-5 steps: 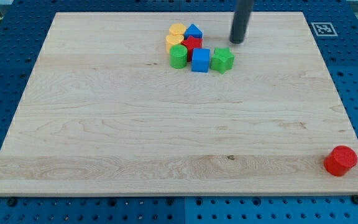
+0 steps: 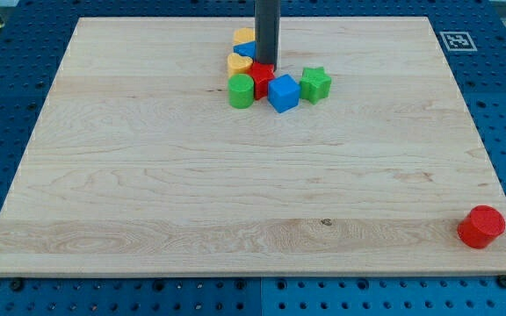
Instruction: Push red star below yellow heart
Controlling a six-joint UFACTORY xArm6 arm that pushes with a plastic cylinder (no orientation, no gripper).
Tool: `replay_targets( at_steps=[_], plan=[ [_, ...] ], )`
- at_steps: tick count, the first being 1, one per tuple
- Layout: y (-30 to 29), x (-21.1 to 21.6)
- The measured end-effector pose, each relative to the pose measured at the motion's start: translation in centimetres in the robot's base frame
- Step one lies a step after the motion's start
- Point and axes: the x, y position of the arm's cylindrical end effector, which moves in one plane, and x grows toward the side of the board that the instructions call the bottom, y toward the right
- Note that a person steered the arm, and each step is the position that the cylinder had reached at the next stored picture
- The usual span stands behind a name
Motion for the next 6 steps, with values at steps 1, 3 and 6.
replay_targets(
  at_steps=[1,3,6],
  plan=[
    [0.0,1.4],
    [-3.0,3.0],
    [-8.6,4.0]
  ],
)
